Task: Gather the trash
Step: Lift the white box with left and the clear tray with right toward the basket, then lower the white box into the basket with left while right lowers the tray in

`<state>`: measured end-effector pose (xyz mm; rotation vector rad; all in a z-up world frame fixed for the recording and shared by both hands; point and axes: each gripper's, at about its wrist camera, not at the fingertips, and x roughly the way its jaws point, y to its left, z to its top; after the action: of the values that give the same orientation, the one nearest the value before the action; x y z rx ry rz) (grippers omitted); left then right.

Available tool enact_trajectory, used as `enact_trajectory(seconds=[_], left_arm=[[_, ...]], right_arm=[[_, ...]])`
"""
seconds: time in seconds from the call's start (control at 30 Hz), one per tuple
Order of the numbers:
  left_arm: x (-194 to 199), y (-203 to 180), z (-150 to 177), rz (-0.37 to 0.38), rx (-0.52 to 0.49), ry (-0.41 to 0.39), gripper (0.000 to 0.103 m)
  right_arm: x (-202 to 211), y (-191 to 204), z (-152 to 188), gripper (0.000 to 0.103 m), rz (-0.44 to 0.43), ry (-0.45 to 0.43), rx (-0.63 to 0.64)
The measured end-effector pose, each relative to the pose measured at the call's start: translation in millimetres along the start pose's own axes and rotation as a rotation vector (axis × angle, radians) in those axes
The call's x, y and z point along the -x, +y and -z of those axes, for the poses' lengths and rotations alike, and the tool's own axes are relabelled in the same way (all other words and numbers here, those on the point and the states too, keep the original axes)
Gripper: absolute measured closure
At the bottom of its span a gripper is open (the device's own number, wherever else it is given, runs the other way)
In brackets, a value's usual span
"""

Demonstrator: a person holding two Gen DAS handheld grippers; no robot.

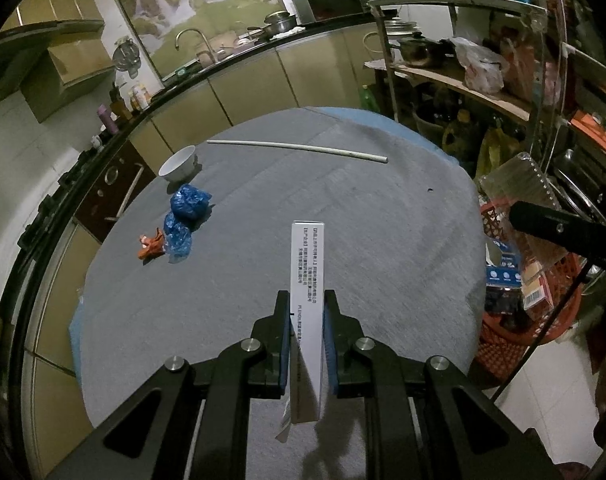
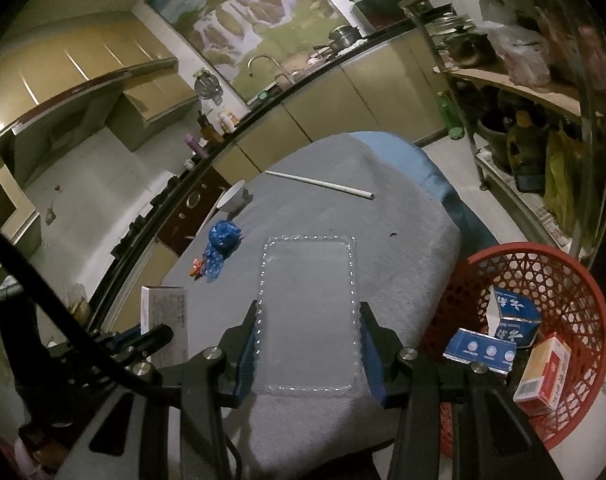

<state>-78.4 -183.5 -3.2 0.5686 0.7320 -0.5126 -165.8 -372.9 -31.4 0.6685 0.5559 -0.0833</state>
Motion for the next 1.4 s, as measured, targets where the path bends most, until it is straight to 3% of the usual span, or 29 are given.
enact_trajectory(seconds=[0.5,0.83,0.97,1.07,1.4], left_arm=[[1,1,1,0.012,0.002,0.007,0.087],[-3,-6,2,0.042,-0.008,0.024,0.087],[-2,-10,-8,0.103,0.0,0.019,0.087],[3,-17,-18,0.22,0.012,0.003,0.087],[11,-53,-46,0.385,-0.009,-0.056,0.087]], right_arm=[[14,-10,-6,0.056,0.038,-0.036,-0.017],[65,-63,-23,0.056,0.155,-0.152,-0.119],[71,-69,-24,0.056,0.171,-0.153,-0.132],[77,-67,-24,0.056,0.18,-0.163,-0.115],[96,-80,-21,0.056,0.211,-0.195,-0.143]])
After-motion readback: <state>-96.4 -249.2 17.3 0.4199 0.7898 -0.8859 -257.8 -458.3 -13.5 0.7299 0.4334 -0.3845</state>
